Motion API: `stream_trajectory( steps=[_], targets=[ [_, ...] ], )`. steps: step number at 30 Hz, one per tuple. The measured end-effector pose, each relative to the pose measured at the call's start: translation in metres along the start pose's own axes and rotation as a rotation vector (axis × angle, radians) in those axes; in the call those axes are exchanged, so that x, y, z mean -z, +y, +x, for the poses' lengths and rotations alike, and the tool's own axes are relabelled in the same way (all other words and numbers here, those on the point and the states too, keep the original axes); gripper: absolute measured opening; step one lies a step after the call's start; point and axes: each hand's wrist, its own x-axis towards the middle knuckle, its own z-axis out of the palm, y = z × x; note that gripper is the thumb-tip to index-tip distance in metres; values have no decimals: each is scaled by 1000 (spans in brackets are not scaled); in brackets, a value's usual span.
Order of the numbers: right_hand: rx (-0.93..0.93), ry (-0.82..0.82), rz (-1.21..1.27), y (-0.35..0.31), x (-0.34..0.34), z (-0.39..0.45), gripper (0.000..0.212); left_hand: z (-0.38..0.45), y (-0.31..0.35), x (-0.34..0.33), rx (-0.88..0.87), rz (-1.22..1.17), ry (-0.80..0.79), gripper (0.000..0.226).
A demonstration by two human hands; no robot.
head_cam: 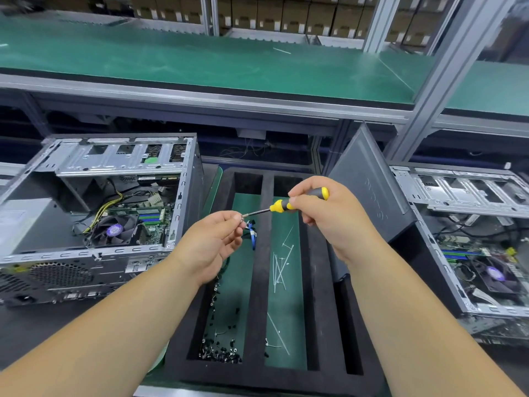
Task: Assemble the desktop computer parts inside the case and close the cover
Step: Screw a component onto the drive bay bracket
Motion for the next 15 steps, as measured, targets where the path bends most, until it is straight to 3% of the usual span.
stream_trajectory(
  steps=[7,15],
  targets=[
    [96,-8,81,-27,-24,10,10,-11,39,19,-187,132,71,16],
    [234,16,179,-57,-81,15,4,-14,75,79,-203,105,28,17]
  ],
)
